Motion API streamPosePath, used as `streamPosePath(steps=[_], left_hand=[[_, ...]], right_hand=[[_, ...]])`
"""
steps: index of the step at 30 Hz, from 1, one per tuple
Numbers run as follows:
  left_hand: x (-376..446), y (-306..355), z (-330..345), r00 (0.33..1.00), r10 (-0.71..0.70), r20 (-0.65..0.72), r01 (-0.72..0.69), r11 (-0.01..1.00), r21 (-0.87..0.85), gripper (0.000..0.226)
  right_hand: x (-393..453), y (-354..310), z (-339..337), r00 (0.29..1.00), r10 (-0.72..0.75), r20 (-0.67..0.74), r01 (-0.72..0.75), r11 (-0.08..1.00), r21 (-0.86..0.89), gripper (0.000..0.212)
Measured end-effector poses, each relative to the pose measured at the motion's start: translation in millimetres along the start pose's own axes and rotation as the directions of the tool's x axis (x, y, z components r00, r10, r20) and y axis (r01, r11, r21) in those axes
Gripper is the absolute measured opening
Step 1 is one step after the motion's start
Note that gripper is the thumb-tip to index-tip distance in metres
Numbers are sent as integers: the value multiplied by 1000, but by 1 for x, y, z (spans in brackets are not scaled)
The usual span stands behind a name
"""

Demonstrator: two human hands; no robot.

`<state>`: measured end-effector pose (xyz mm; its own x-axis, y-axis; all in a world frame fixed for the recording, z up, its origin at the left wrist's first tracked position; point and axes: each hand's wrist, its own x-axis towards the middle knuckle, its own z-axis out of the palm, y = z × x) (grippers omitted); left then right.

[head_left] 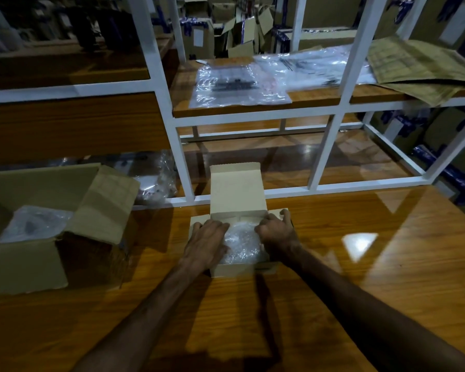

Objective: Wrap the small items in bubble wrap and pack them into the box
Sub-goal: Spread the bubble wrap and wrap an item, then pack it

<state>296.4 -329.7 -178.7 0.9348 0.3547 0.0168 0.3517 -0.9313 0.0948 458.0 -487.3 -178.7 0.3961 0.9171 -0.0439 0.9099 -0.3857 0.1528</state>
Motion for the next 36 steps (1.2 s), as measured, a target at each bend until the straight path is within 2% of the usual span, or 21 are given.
streamPosePath(steps=[3,6,10,12,16,19,21,26,28,32,34,36], left_hand=[[5,-1,1,999,-39,-12,39,999,-24,58],[11,-1,4,997,-69,-42,68,997,-27,36],[12,-2,8,993,-88,-76,83,994,-76,24],[12,-2,11,990,-91,-105,82,993,-88,24],[11,-4,13,987,-97,-125,74,982,-172,23],[9,-3,12,985,-99,-141,71,980,-188,25],[6,0,10,984,-96,-150,67,980,-189,30],[-5,-1,9,987,-151,-54,124,934,-336,74],[-12,0,8,983,-179,-48,146,907,-395,81],[-32,12,-8,966,-220,-134,137,879,-456,66],[-48,19,-17,964,-210,-164,116,885,-450,56],[-68,29,-27,956,-225,-188,104,860,-499,48]], right_hand=[[5,0,0,997,19,-71,-20,1000,-17,18],[7,-3,8,981,27,-191,-23,999,24,16],[8,-6,22,897,70,-437,-44,997,70,9],[10,-10,23,883,84,-461,-52,995,82,14],[9,-12,17,912,110,-395,-80,993,92,23],[9,-12,13,929,111,-352,-71,990,125,18],[8,-11,3,961,121,-250,-85,985,151,7],[-17,-10,-2,961,161,-225,-61,917,394,17],[-31,-12,3,959,180,-221,-70,899,432,16],[-43,-22,-13,947,277,-160,-133,794,593,23],[-48,-30,-23,944,277,-178,-105,765,636,26],[-52,-40,-31,931,292,-217,-47,687,725,29]])
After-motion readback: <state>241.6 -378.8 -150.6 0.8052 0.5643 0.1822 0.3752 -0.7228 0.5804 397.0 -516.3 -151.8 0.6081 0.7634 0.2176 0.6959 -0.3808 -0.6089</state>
